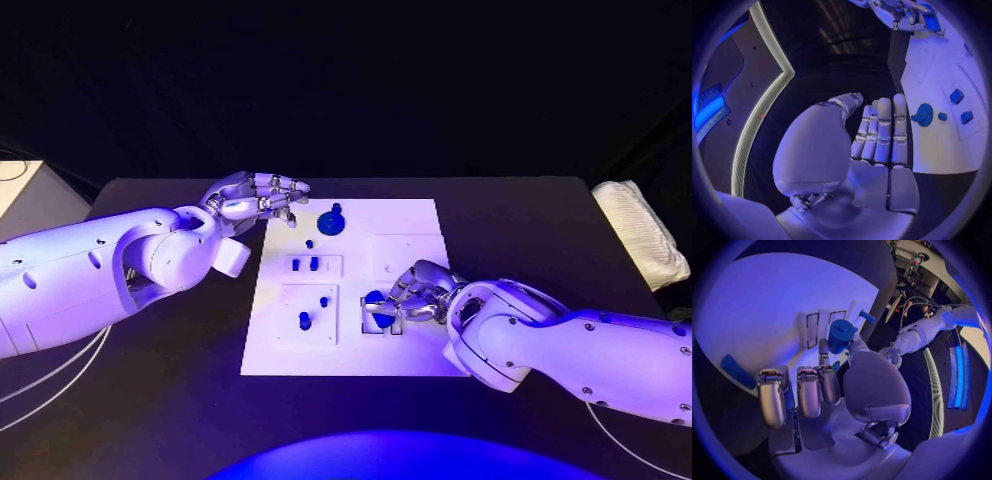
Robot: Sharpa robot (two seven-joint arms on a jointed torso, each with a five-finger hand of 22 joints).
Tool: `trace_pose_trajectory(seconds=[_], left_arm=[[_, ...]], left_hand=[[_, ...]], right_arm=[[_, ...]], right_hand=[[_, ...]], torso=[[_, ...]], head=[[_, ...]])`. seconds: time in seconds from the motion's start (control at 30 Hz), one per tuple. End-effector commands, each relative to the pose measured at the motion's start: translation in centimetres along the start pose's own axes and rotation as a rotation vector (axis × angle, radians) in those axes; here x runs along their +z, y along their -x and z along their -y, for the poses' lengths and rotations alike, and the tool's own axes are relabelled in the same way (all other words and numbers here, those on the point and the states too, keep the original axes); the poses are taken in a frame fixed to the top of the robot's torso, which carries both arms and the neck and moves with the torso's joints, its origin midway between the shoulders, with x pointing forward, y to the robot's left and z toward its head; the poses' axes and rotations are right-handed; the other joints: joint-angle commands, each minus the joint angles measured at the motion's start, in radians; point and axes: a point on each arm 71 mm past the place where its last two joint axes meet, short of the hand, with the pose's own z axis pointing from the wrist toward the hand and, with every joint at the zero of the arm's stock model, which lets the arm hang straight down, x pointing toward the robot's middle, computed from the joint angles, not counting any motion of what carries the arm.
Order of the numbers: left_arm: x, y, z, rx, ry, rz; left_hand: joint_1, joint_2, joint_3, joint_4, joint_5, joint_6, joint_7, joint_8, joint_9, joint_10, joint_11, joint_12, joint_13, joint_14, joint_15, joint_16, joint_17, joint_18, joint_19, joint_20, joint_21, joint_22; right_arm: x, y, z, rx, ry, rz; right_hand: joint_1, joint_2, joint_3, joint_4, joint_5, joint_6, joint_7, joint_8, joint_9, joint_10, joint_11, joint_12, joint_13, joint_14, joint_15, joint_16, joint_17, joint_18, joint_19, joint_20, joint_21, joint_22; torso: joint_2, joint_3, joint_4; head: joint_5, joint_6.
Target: Assemble the parts on the task board
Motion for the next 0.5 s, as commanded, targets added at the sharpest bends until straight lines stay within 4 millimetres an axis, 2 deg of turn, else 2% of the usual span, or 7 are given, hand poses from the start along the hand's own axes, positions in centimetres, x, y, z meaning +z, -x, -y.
trace_pose_trajectory(seconds=[0.03,0.1,0.13,0.27,0.5], left_arm=[[0.01,-0.24,0.08,-0.010,-0.005,-0.019],[-0.01,-0.21,0.08,-0.009,-0.005,-0.018],[-0.02,-0.20,0.08,-0.009,-0.005,-0.018],[-0.03,-0.18,0.07,-0.009,-0.003,-0.018],[-0.06,-0.14,0.07,-0.009,-0.002,-0.017]], left_hand=[[-0.004,0.009,-0.004,0.005,0.004,-0.008,0.000,0.006,-0.001,-0.006,0.002,-0.003,-0.002,-0.004,0.003,-0.005,-0.001,0.014,0.006,0.001,-0.004,-0.002],[-0.004,0.009,-0.004,0.005,0.004,-0.008,0.000,0.006,-0.001,-0.006,0.002,-0.003,-0.002,-0.004,0.003,-0.005,-0.001,0.014,0.006,0.001,-0.004,-0.002],[-0.004,0.009,-0.004,0.005,0.004,-0.008,0.000,0.006,-0.001,-0.006,0.002,-0.003,-0.002,-0.004,0.003,-0.005,-0.001,0.014,0.006,0.001,-0.004,-0.002],[-0.004,0.009,-0.004,0.005,0.004,-0.008,0.000,0.006,-0.001,-0.006,0.002,-0.003,-0.002,-0.004,0.003,-0.005,-0.001,0.014,0.006,0.001,-0.004,-0.002],[-0.004,0.009,-0.004,0.005,0.004,-0.008,0.000,0.006,-0.001,-0.006,0.002,-0.003,-0.002,-0.004,0.003,-0.005,-0.001,0.014,0.006,0.001,-0.004,-0.002]], right_arm=[[0.09,0.00,-0.04,-0.035,0.009,0.003],[0.15,0.05,-0.03,-0.038,0.010,0.010],[0.17,0.07,-0.02,-0.040,0.011,0.011],[0.23,0.10,0.01,-0.046,0.011,0.013],[0.14,0.24,0.13,-0.055,0.017,0.022]], right_hand=[[-0.022,-0.003,-0.031,0.000,0.005,-0.007,0.001,0.002,-0.001,0.034,-0.003,-0.007,0.160,0.099,-0.004,0.002,0.240,-0.007,0.105,-0.007,0.006,0.263],[-0.071,-0.046,-0.086,0.004,0.007,-0.012,0.002,0.003,-0.001,0.027,-0.002,-0.020,0.150,0.098,-0.003,-0.001,0.234,-0.007,0.105,-0.007,0.006,0.263],[-0.080,-0.054,-0.096,0.004,0.007,-0.014,0.003,0.003,0.000,0.024,-0.001,-0.026,0.147,0.098,-0.002,-0.001,0.233,-0.007,0.105,-0.006,0.006,0.263],[-0.089,-0.066,-0.108,0.005,0.008,-0.019,0.005,0.003,-0.001,0.019,0.000,-0.035,0.141,0.097,-0.001,-0.001,0.233,-0.007,0.105,-0.005,0.006,0.263],[-0.091,-0.065,-0.109,0.005,0.008,-0.022,0.006,0.002,-0.001,0.016,0.001,-0.040,0.138,0.097,-0.001,-0.001,0.233,-0.007,0.105,-0.005,0.006,0.263]], torso=[[-0.001,-0.0008,0.0008],[-0.001,-0.0008,0.0003],[-0.001,-0.0008,-0.0001],[-0.001,-0.0006,-0.0005],[-0.001,-0.0004,-0.0003]], head=[[-0.001,0.000],[-0.001,0.001],[-0.001,0.001],[-0.002,0.000],[-0.001,0.000]])
